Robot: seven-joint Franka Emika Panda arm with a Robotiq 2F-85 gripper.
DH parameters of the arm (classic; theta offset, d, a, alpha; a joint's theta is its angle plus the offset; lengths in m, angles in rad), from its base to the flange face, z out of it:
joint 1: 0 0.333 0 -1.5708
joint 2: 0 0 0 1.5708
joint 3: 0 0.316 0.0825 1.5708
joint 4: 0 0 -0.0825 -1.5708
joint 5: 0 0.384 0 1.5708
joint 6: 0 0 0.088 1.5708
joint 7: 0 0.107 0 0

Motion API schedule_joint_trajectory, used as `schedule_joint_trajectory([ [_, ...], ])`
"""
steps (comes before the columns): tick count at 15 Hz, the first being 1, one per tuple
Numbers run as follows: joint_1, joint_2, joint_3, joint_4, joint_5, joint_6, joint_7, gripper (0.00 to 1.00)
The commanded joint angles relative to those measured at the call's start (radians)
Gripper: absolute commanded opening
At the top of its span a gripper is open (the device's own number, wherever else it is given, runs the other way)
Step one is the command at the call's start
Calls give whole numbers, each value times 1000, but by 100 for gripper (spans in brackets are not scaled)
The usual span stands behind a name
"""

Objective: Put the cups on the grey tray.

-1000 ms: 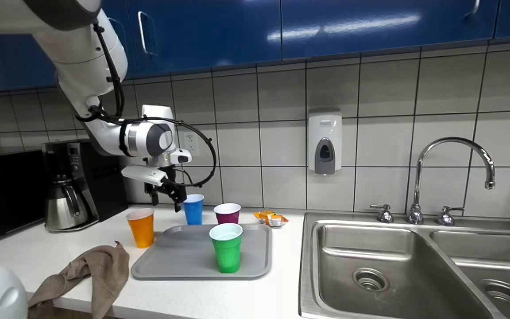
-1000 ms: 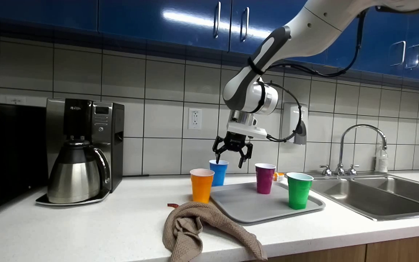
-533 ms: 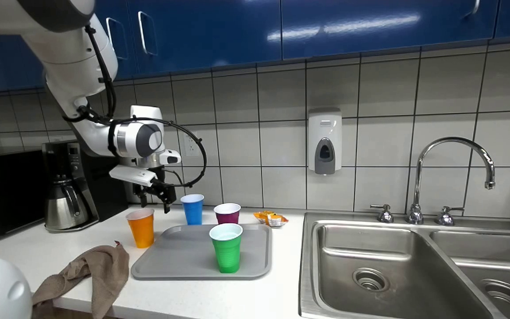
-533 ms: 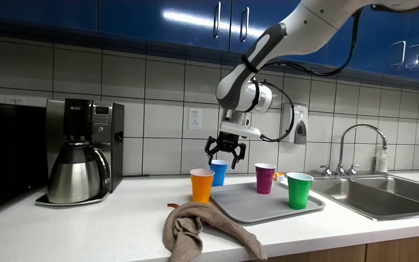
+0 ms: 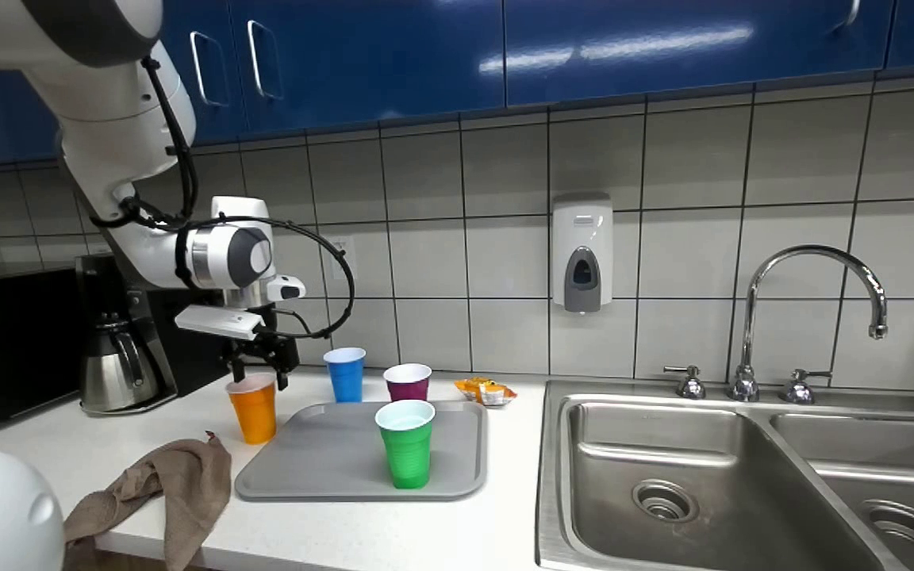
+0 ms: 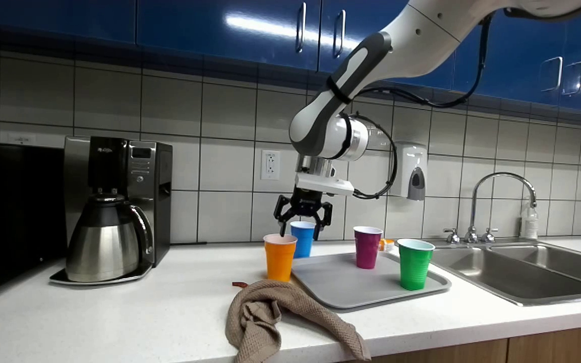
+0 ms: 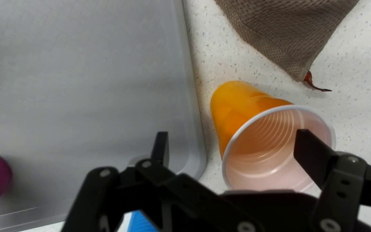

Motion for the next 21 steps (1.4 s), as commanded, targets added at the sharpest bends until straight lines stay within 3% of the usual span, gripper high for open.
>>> schedule_joint_trajectory([
  [1, 22, 23, -13, 32, -74, -20, 66, 100],
  [14, 68, 135, -47, 123, -154, -19, 159, 100],
  [15, 63, 131, -41, 122, -142, -12, 148, 75],
  [17, 60, 122, -38, 115, -139, 8, 139, 66],
  [21, 50, 110, -27, 114, -121, 7, 122, 34],
])
